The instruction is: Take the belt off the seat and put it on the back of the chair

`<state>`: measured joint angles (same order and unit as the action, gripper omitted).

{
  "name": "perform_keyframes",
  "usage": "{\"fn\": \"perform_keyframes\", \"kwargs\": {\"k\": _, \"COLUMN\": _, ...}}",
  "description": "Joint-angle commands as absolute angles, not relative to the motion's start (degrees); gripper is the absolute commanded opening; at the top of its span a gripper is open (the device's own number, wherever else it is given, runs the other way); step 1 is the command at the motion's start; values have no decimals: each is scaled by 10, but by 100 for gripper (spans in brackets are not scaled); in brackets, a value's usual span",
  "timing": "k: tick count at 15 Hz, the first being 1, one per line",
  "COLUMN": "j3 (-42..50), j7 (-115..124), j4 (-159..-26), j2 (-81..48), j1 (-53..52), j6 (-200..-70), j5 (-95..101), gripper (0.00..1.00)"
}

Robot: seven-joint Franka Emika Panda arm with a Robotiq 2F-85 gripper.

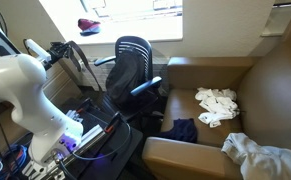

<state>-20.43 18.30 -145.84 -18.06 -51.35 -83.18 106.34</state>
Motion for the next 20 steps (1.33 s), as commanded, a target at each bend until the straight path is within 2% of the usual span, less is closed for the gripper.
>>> {"fn": "perform_keyframes", "kwargs": {"k": 1, "j3": -254, "j7": 158, "j4": -1482, "j2": -114, "j1": -509, "j6": -735, "j5": 954, "gripper": 1}}
{"fn": "perform_keyframes", "kwargs": {"k": 9, "j3": -284, "j7": 76, "j4": -1450, "j2": -30, "j1": -509, "j6": -540, "j5": 750, "gripper": 1}}
{"fn": "perform_keyframes", "kwargs": {"k": 12, "j3": -292, "j7": 26, "j4": -1442, "j2": -78, "j1": -512, "j6": -607, "j5": 787, "gripper": 1}}
{"fn": "perform_keyframes", "kwargs": {"k": 14, "j3": -292, "j7": 47, "j4": -1450, "j2": -52, "j1": -510, "j6": -584, "j5": 777, "gripper": 4}}
{"fn": "perform_keyframes", "kwargs": {"k": 17, "j3": -292, "j7": 53, "j4": -1450, "j2": -53, "j1": -510, "j6": -582, "j5": 777, "gripper": 4}}
{"fn": "perform_keyframes", "kwargs": {"k": 18, "j3": -292, "j7": 53, "j4": -1450, "j2": -52, "j1": -510, "j6": -582, "j5": 777, "gripper": 1}}
{"fn": "perform_keyframes", "kwargs": {"k": 20, "j3": -285, "j7": 41, "j4": -1467, "j2": -37, "j1": -508, "j6": -502, "j5": 790, "gripper": 1}}
